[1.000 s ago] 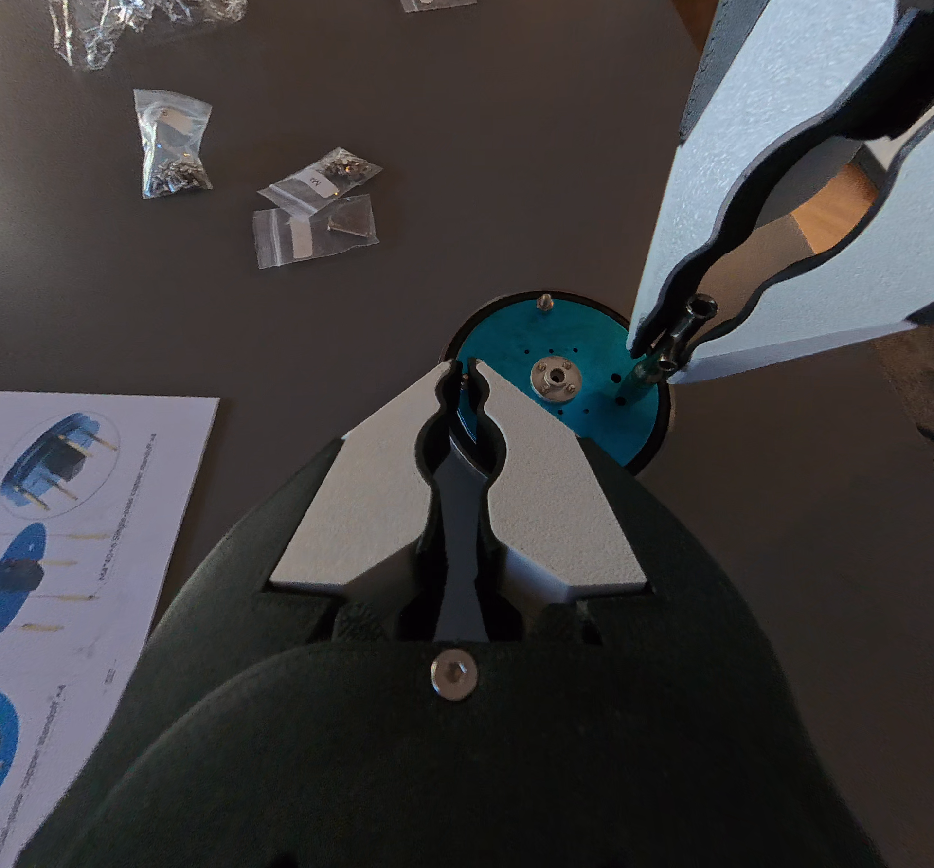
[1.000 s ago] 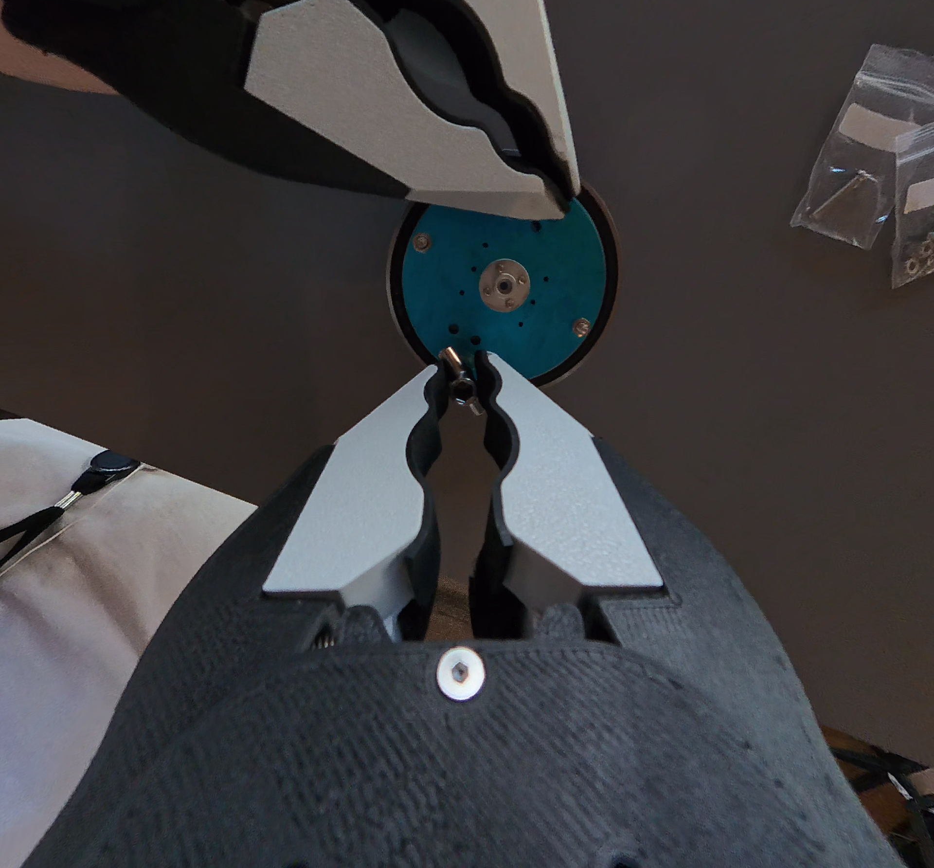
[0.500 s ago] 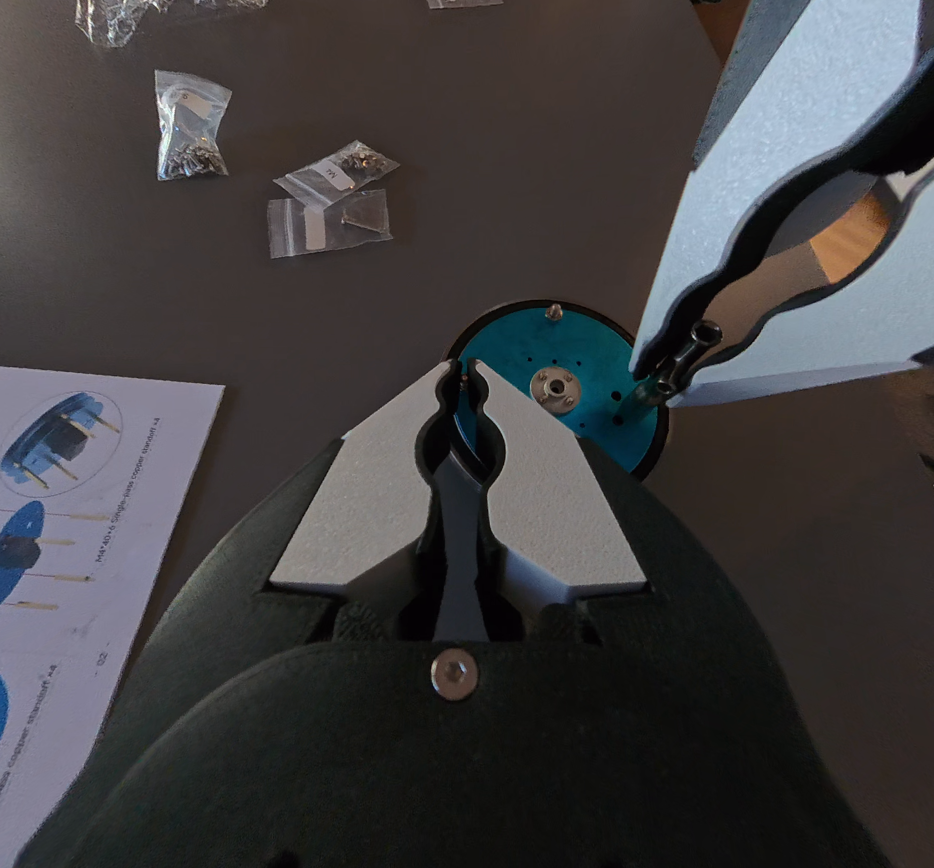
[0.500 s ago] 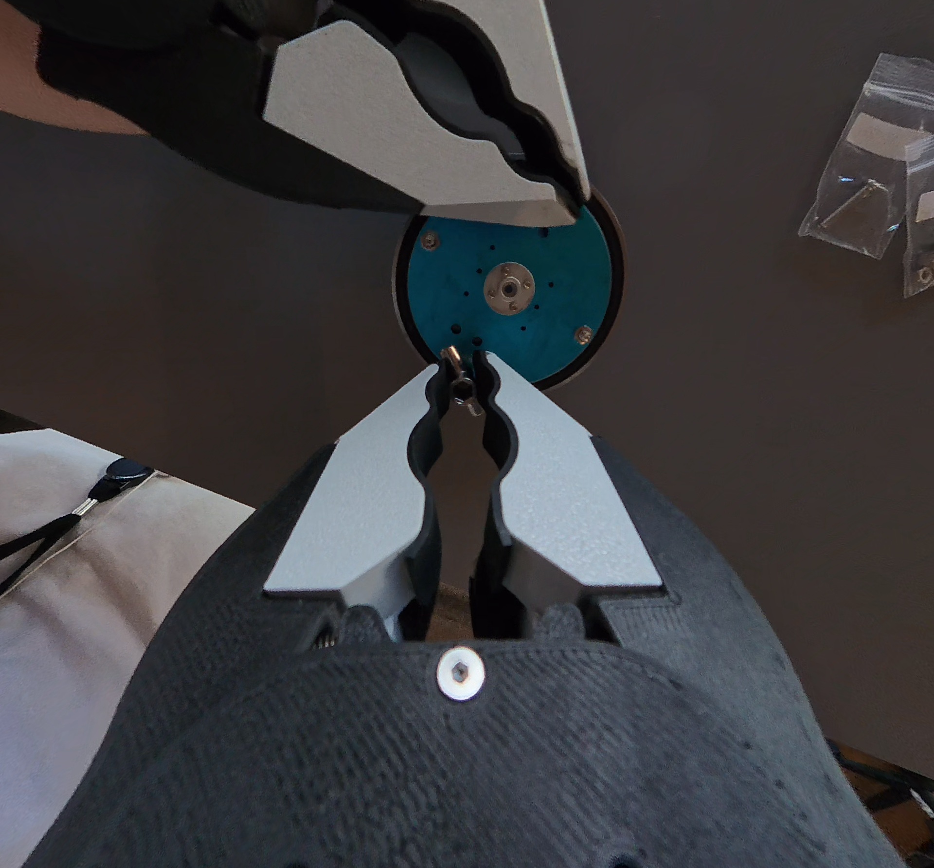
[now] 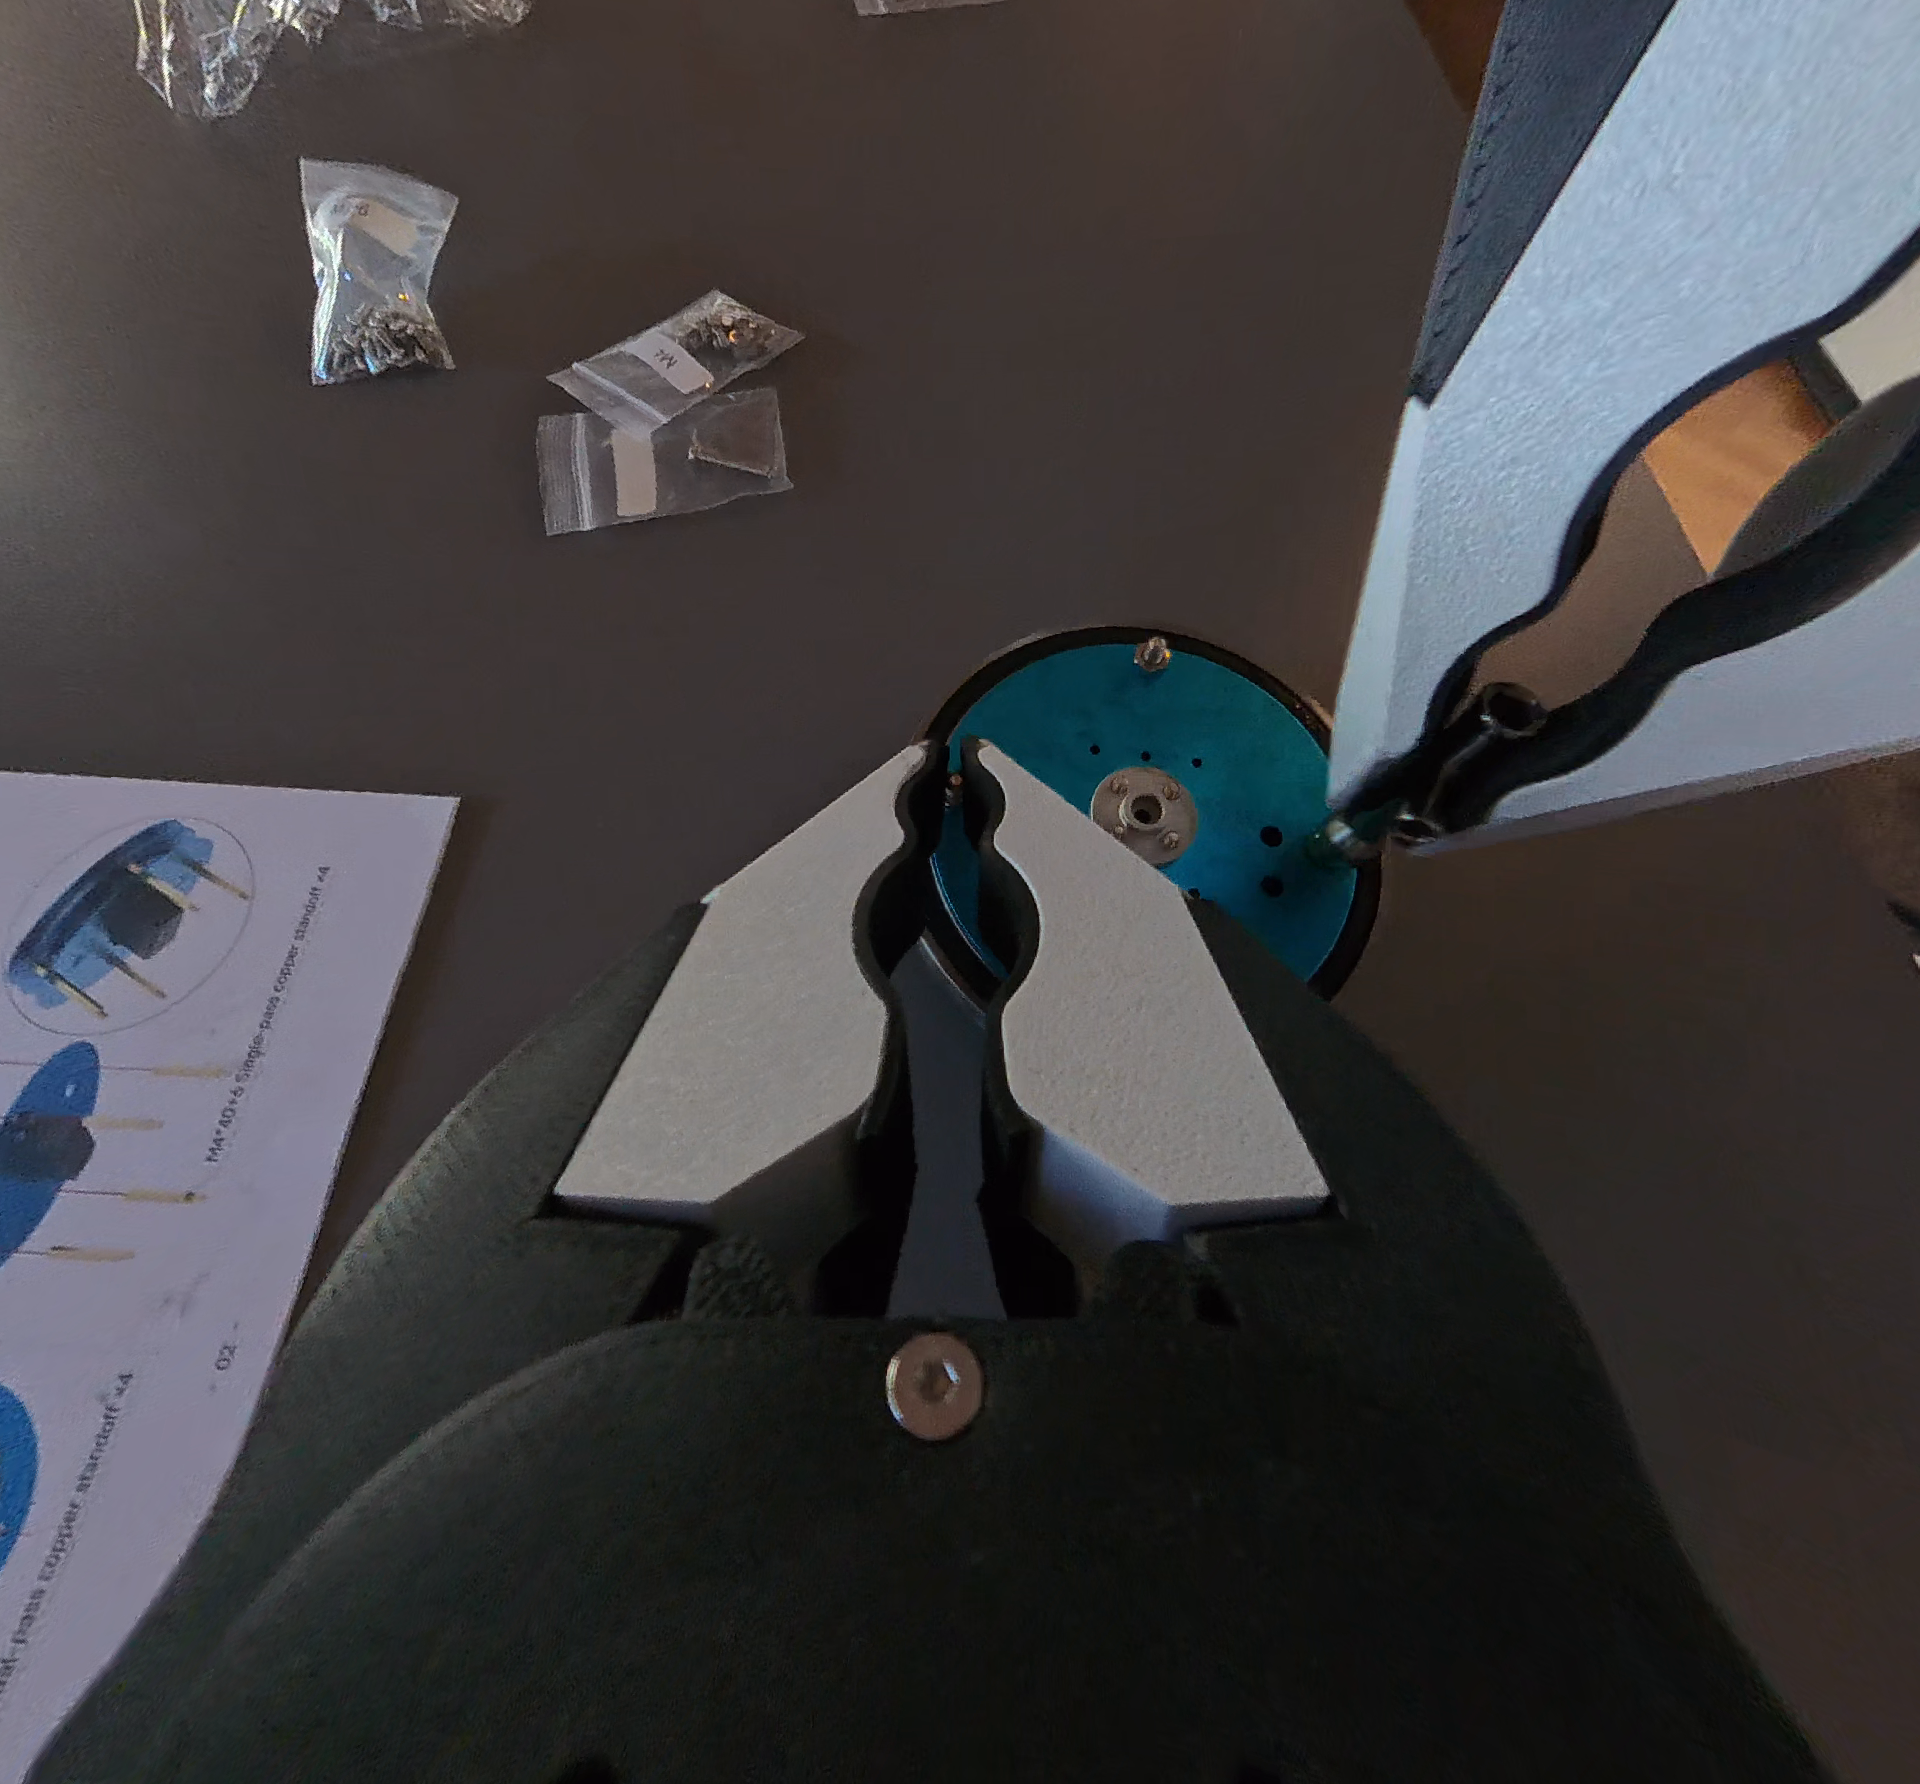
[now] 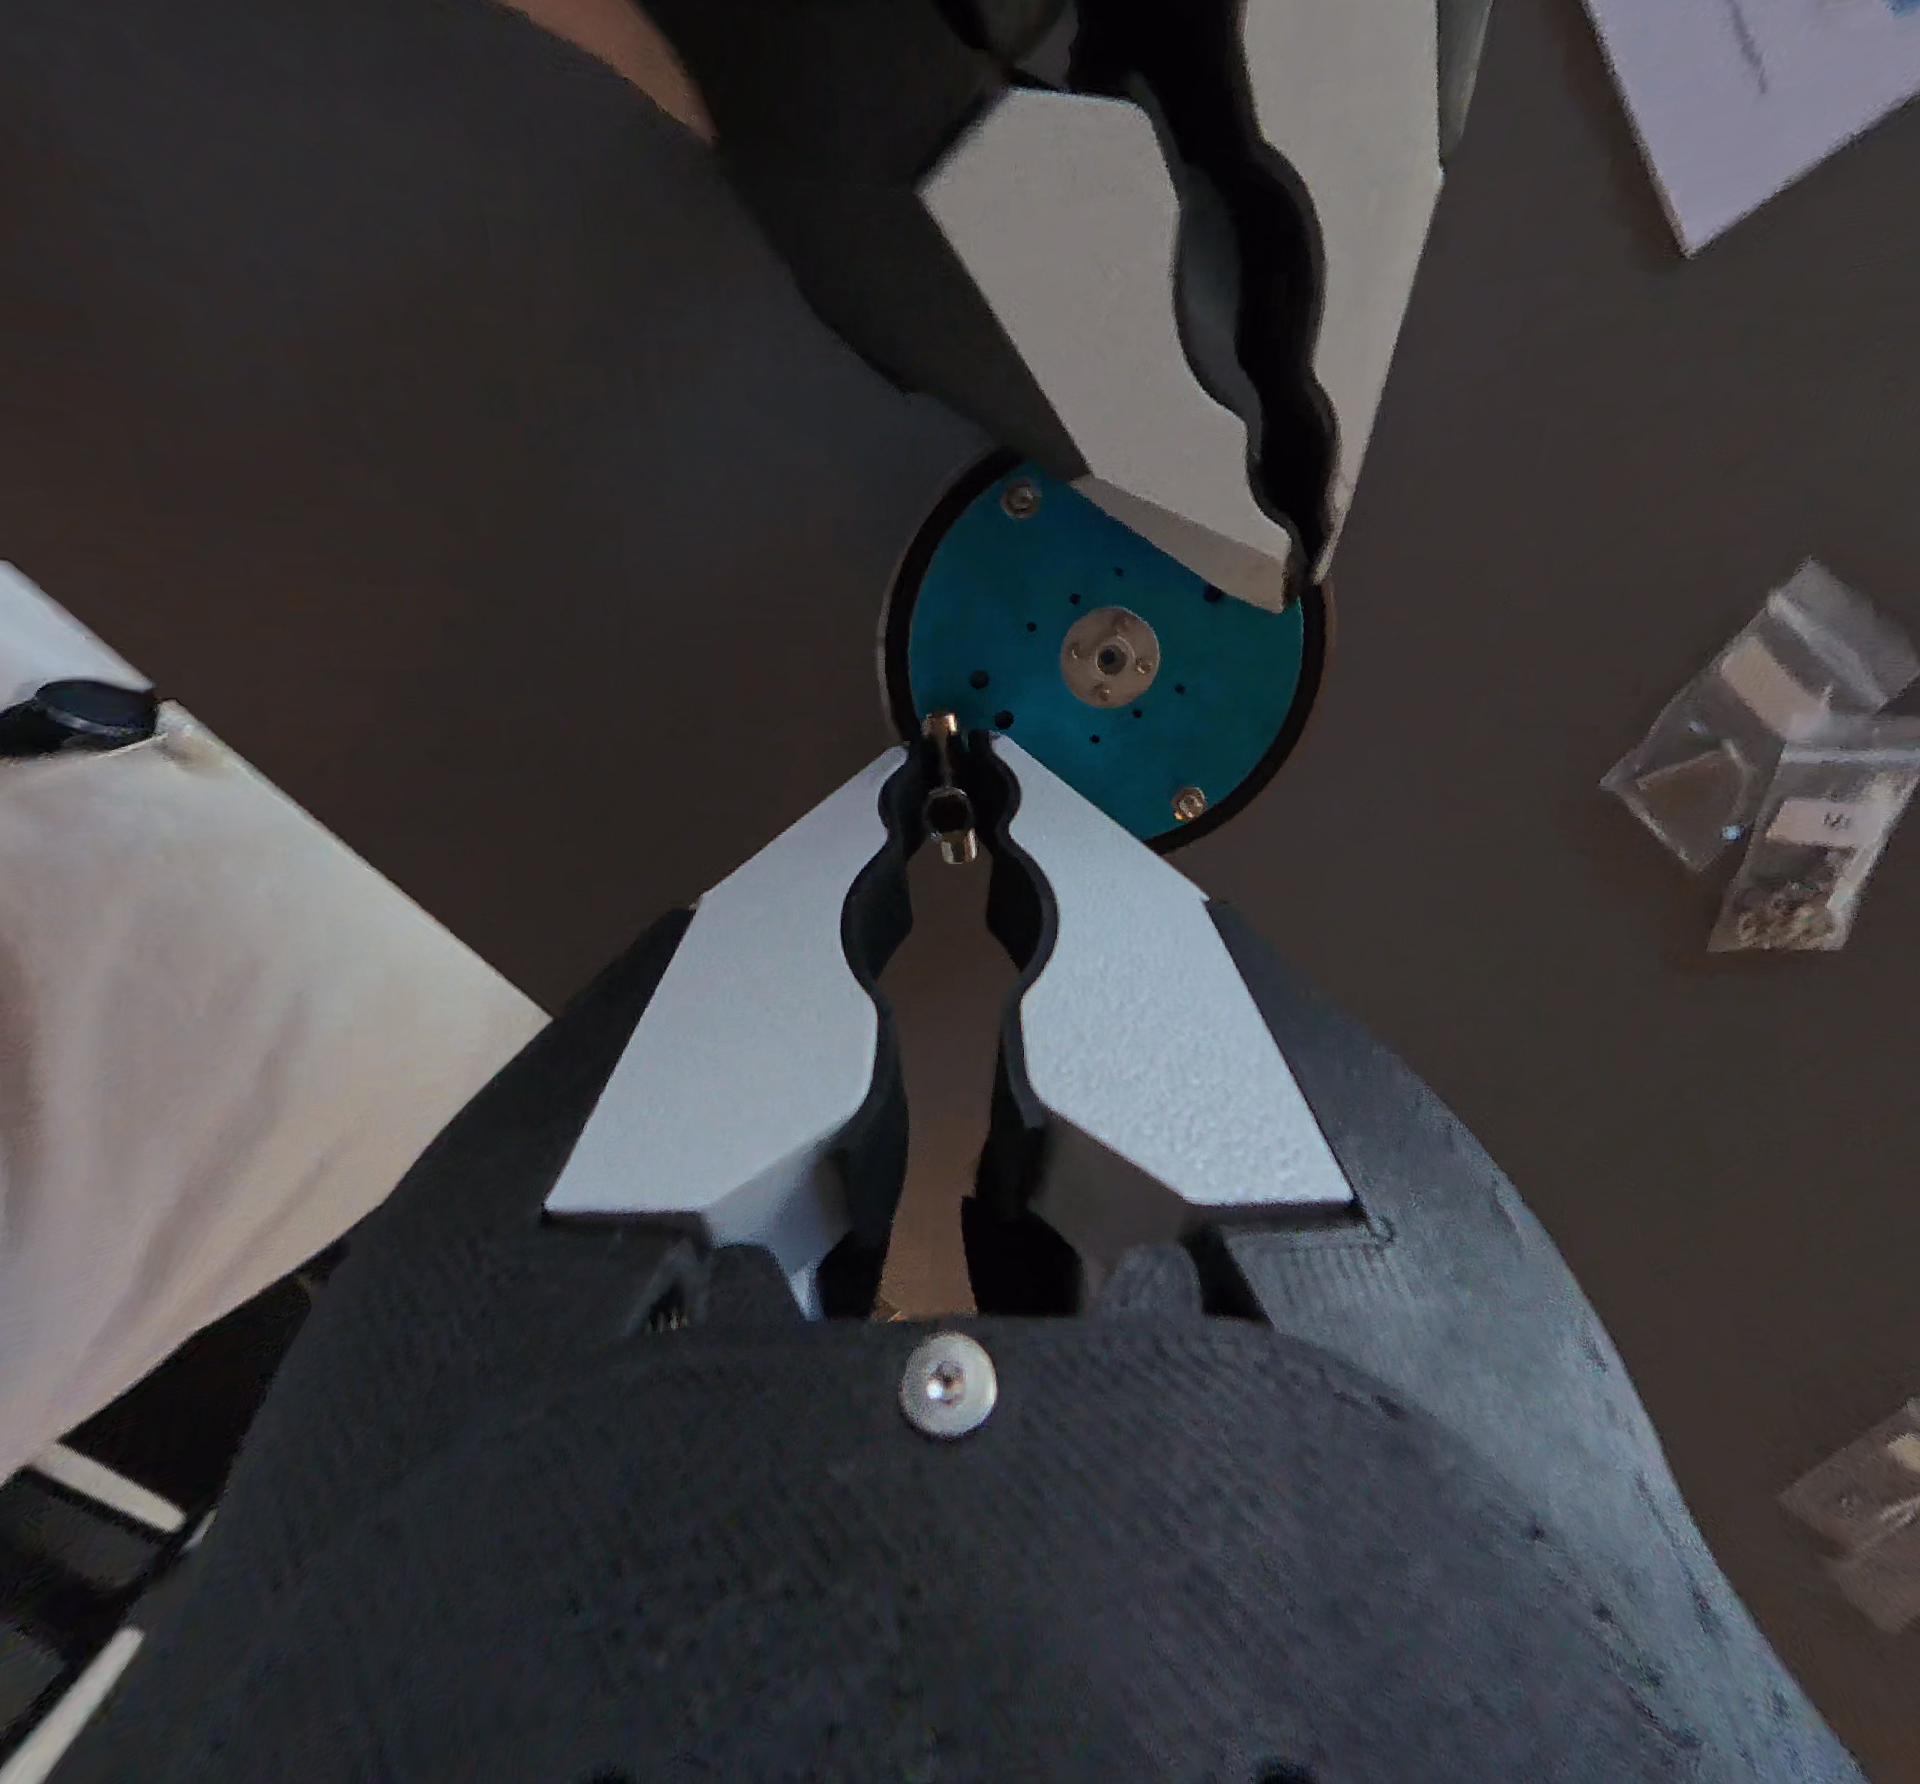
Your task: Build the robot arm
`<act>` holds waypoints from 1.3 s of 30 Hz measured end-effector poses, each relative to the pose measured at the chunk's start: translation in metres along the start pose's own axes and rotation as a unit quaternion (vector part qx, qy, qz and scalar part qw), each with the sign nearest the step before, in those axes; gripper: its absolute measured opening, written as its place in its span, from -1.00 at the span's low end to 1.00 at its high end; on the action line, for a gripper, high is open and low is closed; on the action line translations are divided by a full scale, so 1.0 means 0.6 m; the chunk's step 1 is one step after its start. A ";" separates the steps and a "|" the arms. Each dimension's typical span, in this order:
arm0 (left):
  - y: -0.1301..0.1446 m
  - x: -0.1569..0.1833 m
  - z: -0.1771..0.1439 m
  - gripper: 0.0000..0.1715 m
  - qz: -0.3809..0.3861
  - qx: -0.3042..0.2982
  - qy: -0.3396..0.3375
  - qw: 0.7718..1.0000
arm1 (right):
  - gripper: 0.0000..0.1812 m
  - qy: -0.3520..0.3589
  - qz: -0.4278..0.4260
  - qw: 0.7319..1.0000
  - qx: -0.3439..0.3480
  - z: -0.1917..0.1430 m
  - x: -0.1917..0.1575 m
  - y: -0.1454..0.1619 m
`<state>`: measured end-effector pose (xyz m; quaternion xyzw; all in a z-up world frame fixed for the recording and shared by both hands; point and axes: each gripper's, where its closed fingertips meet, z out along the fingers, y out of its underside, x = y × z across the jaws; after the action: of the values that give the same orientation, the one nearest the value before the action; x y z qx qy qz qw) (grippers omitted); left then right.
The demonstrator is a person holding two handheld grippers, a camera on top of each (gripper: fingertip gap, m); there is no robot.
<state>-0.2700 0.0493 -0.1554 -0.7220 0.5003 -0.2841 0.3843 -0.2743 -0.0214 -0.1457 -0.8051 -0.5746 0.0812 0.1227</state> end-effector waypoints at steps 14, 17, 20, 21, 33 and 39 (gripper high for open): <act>0.040 -0.017 -0.063 -1.00 -0.122 -0.019 -0.105 0.987 | -0.92 -0.018 0.014 0.992 0.128 -0.046 -0.012 -0.035; 0.053 -0.005 -0.081 -1.00 -0.154 -0.028 -0.113 0.981 | -0.92 -0.030 -0.017 0.992 0.121 -0.025 -0.023 -0.052; 0.061 0.011 -0.092 -1.00 -0.159 -0.026 -0.107 0.981 | -0.91 -0.032 -0.048 0.994 0.097 -0.003 -0.032 -0.058; 0.063 0.014 -0.095 -1.00 -0.159 -0.025 -0.105 0.981 | -0.91 -0.023 -0.054 0.994 0.089 0.002 -0.029 -0.059; 0.060 0.016 -0.099 -0.97 -0.063 0.003 -0.086 0.994 | -0.91 -0.041 -0.079 0.996 0.006 0.019 -0.027 -0.050; 0.060 0.021 -0.091 -1.00 -0.055 0.002 -0.068 0.996 | -0.91 -0.024 -0.156 0.987 -0.025 0.020 -0.026 -0.043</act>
<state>-0.3269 0.0153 -0.1557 -0.7654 0.4320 -0.2559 0.4024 -0.3058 -0.0270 -0.1499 -0.7063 -0.6977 0.0662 0.1000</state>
